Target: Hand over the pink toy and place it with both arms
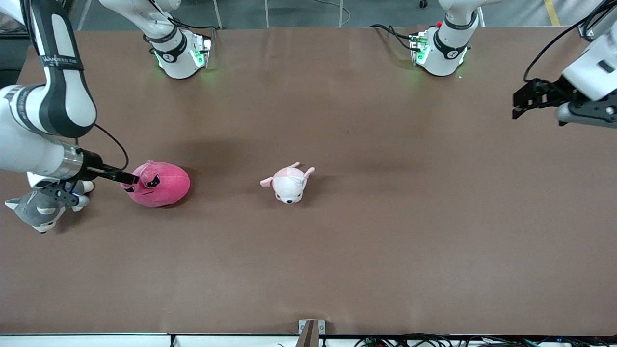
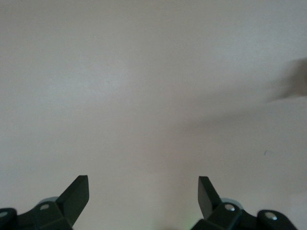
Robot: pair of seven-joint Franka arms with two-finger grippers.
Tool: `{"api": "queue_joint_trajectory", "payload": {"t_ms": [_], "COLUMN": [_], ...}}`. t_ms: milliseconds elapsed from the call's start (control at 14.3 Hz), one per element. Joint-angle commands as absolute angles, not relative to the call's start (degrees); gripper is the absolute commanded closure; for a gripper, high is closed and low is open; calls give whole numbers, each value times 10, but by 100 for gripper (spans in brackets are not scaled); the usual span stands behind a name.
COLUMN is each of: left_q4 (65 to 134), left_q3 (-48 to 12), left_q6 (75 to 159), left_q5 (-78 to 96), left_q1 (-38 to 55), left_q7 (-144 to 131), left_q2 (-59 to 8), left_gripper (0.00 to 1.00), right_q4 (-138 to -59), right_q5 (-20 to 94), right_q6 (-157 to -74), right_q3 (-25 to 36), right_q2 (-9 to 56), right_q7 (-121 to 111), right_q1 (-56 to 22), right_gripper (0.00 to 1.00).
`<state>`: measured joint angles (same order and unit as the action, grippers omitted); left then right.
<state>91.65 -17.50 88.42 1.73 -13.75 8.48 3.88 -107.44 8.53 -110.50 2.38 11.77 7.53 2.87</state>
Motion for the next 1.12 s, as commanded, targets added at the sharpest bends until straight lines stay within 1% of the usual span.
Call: {"api": "queue_joint_trajectory", "payload": {"t_ms": [0, 70, 210, 350, 490, 630, 770, 1049], "left_q4": [918, 903, 899, 895, 873, 863, 861, 862], "left_q3": [-178, -178, -176, -182, -185, -183, -179, -178], "left_q6": [887, 885, 882, 887, 888, 886, 887, 888], "left_q5": [33, 33, 31, -2, -12, -11, -12, -11], "left_q1": [-156, -158, -163, -164, -161, -168, -168, -168], "left_q7": [109, 100, 59, -50, -62, 18, 116, 97], "left_q2": [55, 50, 47, 45, 20, 15, 15, 15], "left_gripper": [0, 0, 0, 0, 0, 0, 0, 0], "right_q4": [-1030, -1011, -969, -902, -858, -829, -796, -782], "right_q5": [56, 48, 14, -3, -4, -4, -20, -14], "right_q6": [-1066, -1051, -1007, -937, -879, -848, -837, -811], "right_q3": [23, 24, 23, 22, 22, 19, 18, 17], "right_q2": [105, 102, 92, 91, 91, 92, 93, 92], "right_q7": [-7, -31, -59, -58, -56, -61, -57, -61], "right_q1": [47, 51, 54, 54, 53, 51, 47, 47], "right_gripper": [0, 0, 0, 0, 0, 0, 0, 0]}}
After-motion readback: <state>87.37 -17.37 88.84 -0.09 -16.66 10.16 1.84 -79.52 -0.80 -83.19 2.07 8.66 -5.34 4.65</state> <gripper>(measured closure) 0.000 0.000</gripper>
